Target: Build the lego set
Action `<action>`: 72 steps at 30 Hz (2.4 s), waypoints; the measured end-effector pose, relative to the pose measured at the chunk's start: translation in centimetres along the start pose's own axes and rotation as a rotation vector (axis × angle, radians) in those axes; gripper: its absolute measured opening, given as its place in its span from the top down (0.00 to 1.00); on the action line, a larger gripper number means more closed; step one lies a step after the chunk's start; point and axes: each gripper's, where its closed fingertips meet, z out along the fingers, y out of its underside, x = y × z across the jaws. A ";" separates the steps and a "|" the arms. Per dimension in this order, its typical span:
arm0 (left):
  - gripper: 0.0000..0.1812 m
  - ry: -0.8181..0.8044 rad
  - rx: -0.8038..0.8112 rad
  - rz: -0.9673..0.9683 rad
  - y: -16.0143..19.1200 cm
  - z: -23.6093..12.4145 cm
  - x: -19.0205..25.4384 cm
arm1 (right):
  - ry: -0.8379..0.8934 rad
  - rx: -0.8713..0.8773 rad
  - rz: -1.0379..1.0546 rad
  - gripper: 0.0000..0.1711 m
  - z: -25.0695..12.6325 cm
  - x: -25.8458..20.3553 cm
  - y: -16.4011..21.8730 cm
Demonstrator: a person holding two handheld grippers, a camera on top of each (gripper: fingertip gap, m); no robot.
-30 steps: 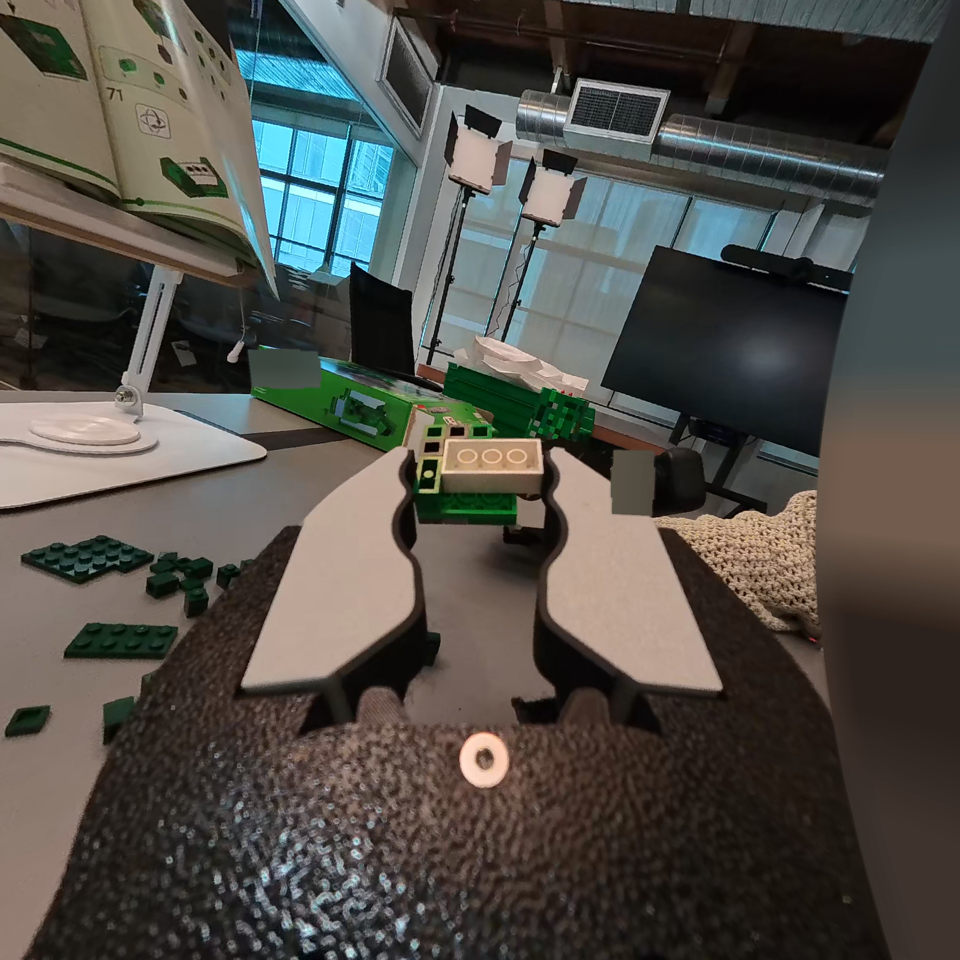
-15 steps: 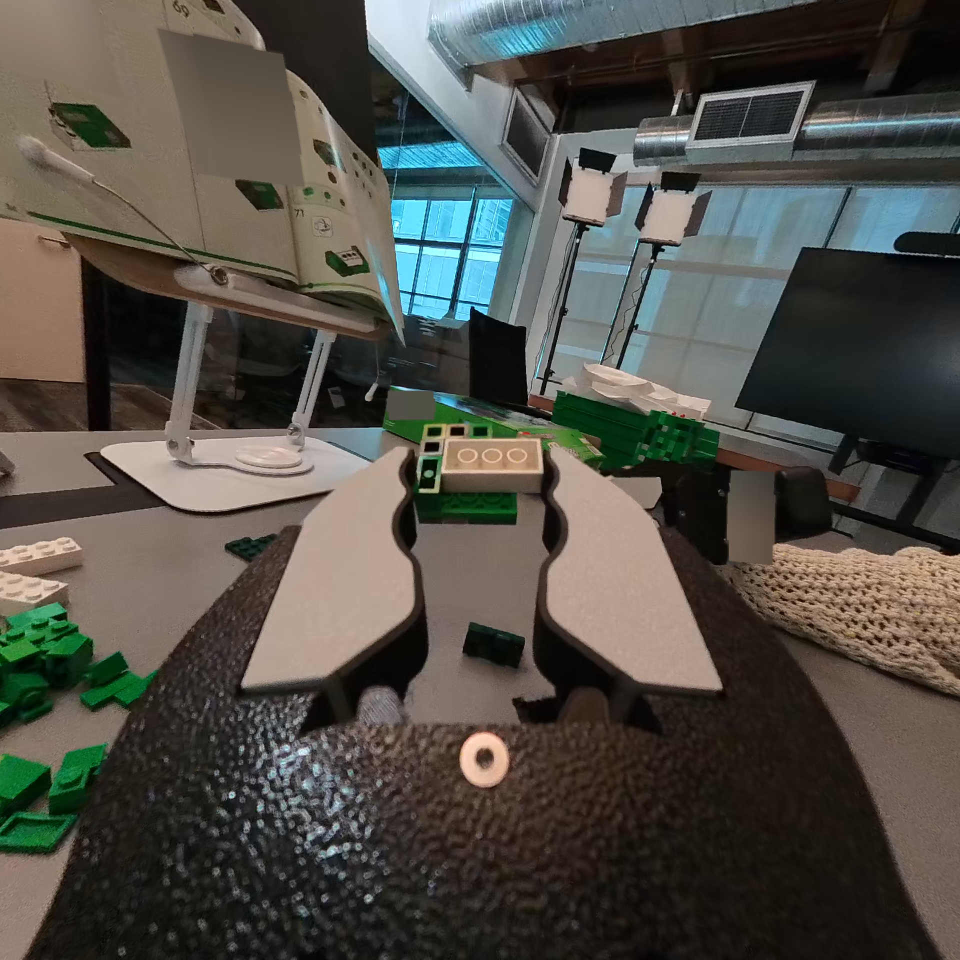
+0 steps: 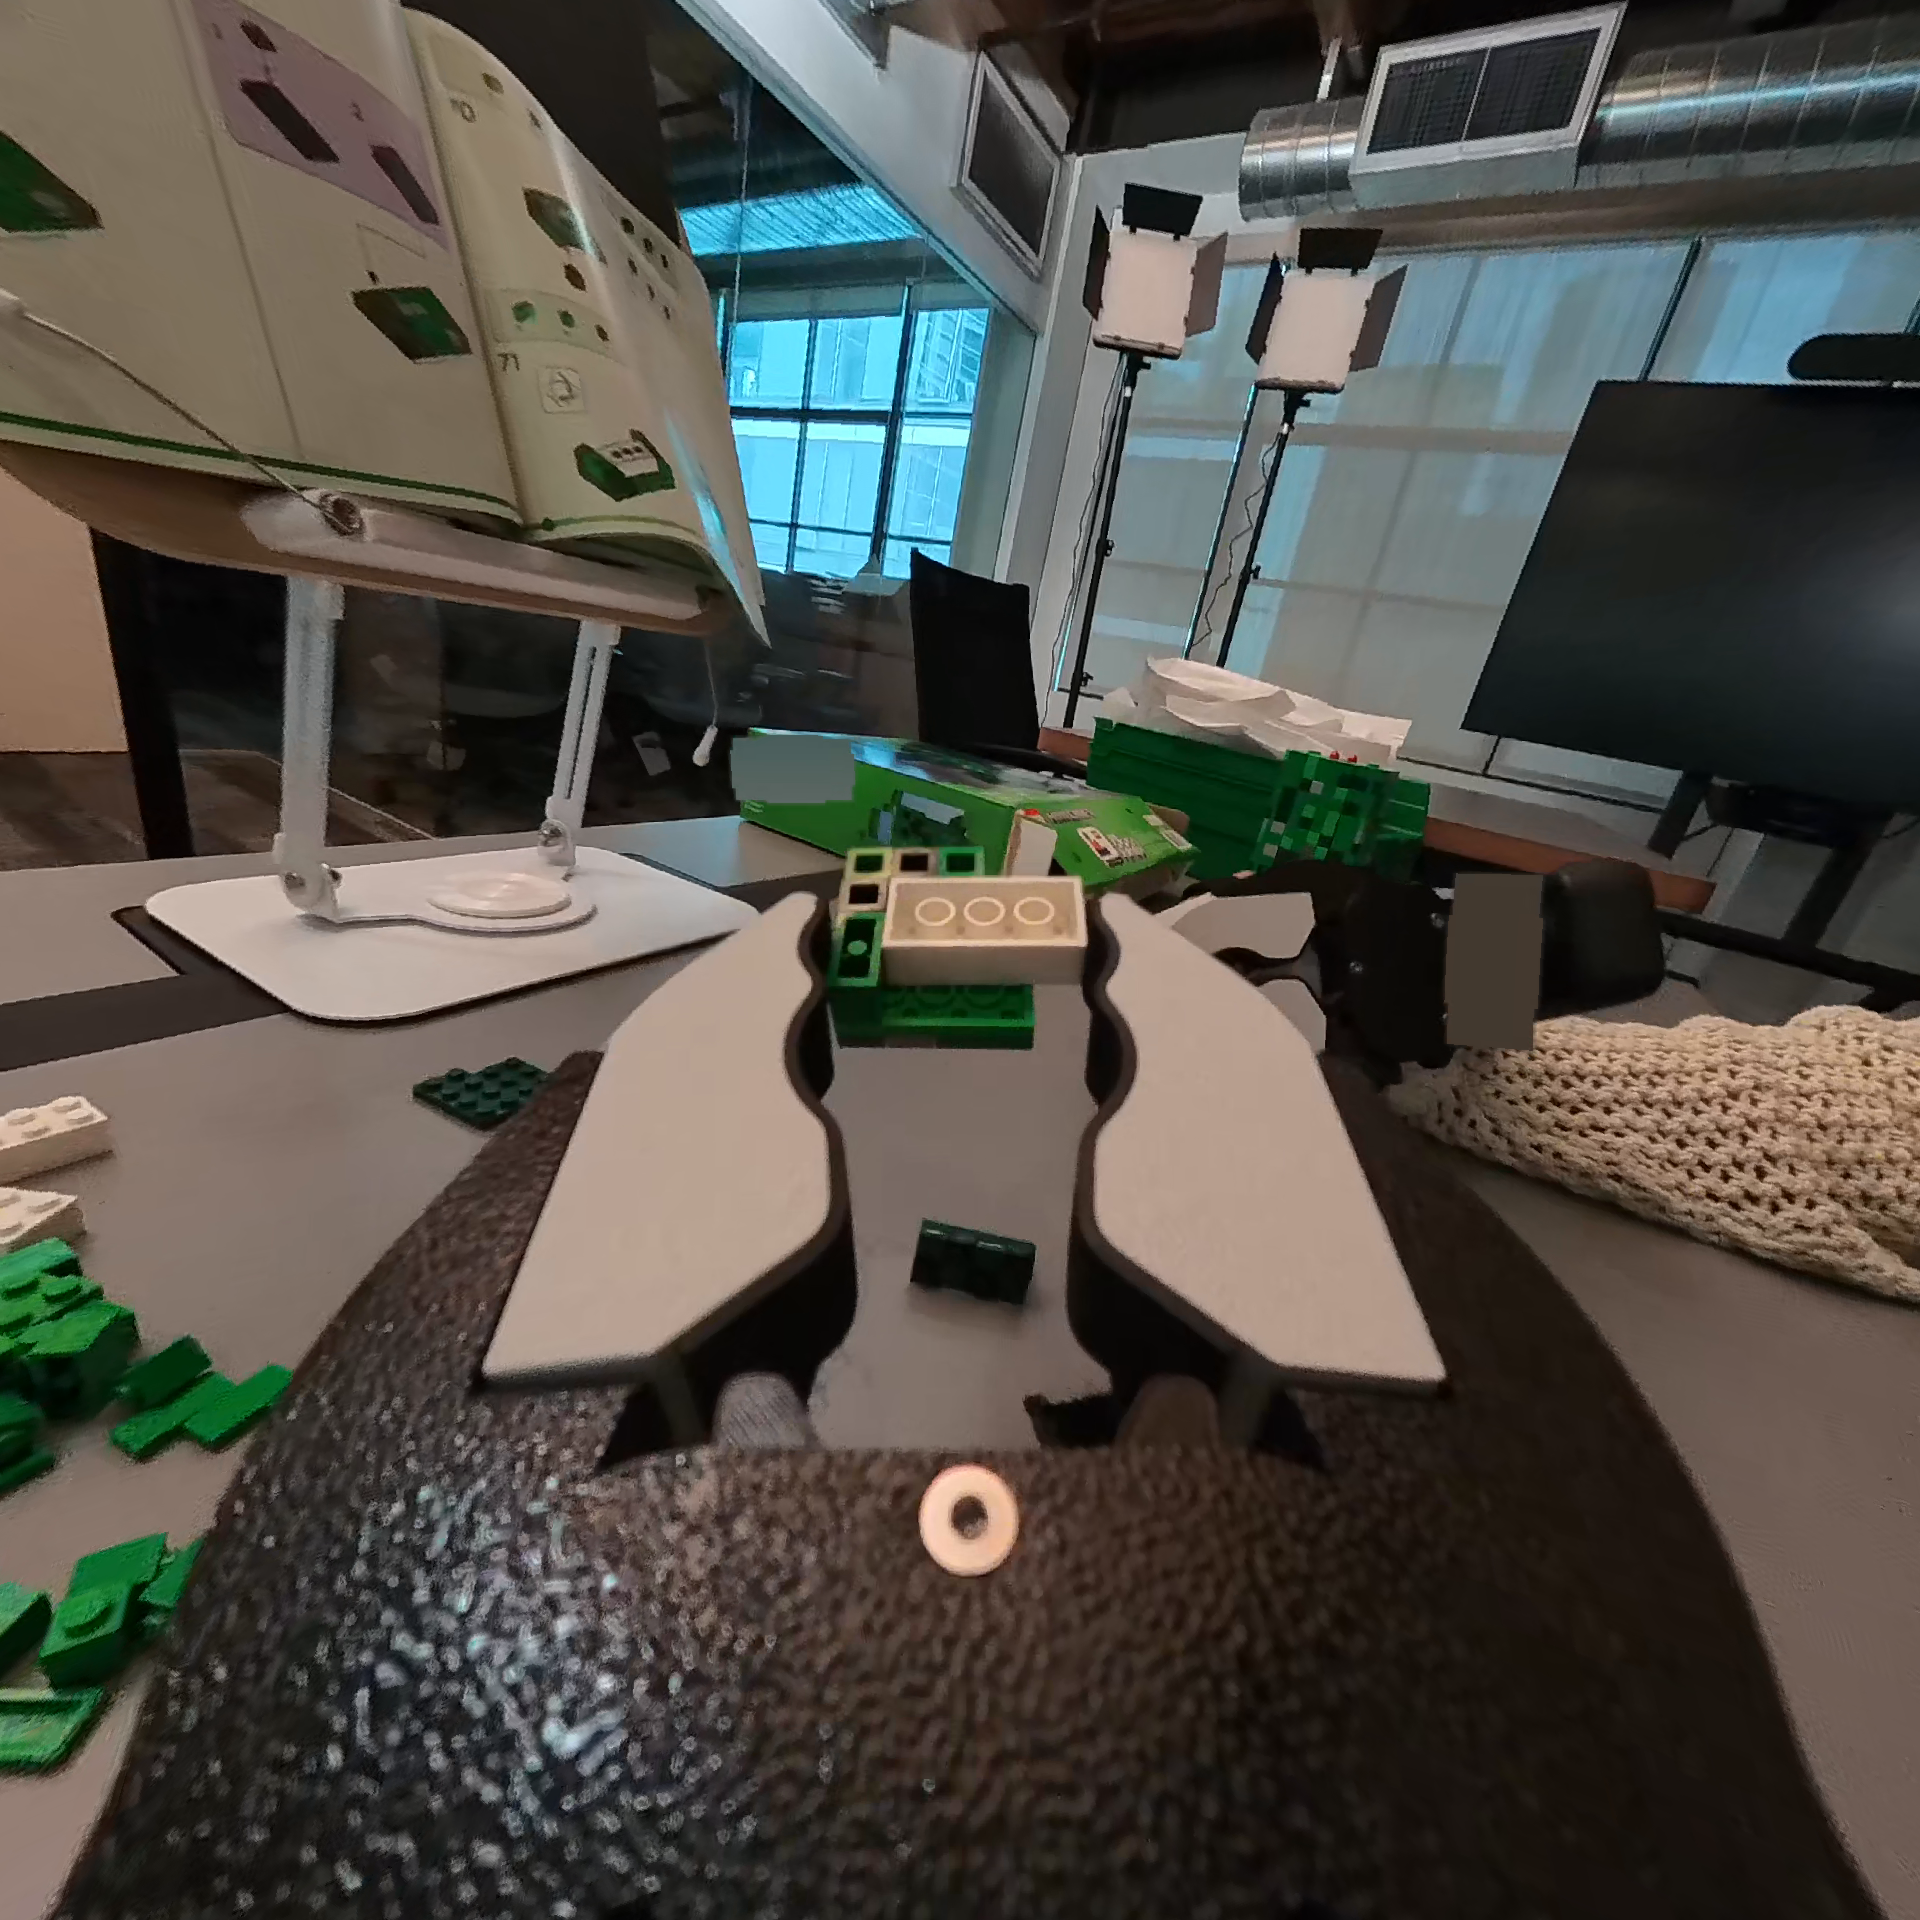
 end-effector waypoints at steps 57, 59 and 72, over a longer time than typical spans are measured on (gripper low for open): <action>0.75 -0.613 0.225 0.089 -5.5 -12.1 -10.6 | -1.229 -0.067 -0.046 0.91 18.2 -12.3 -14.3; 0.75 -0.611 0.227 0.087 -5.5 -12.1 -10.6 | -1.180 -0.076 -0.087 0.92 18.7 -12.0 -14.0; 0.75 -0.604 0.220 0.081 -5.4 -12.0 -10.6 | -1.183 -0.104 -0.039 0.96 18.6 -12.2 -13.8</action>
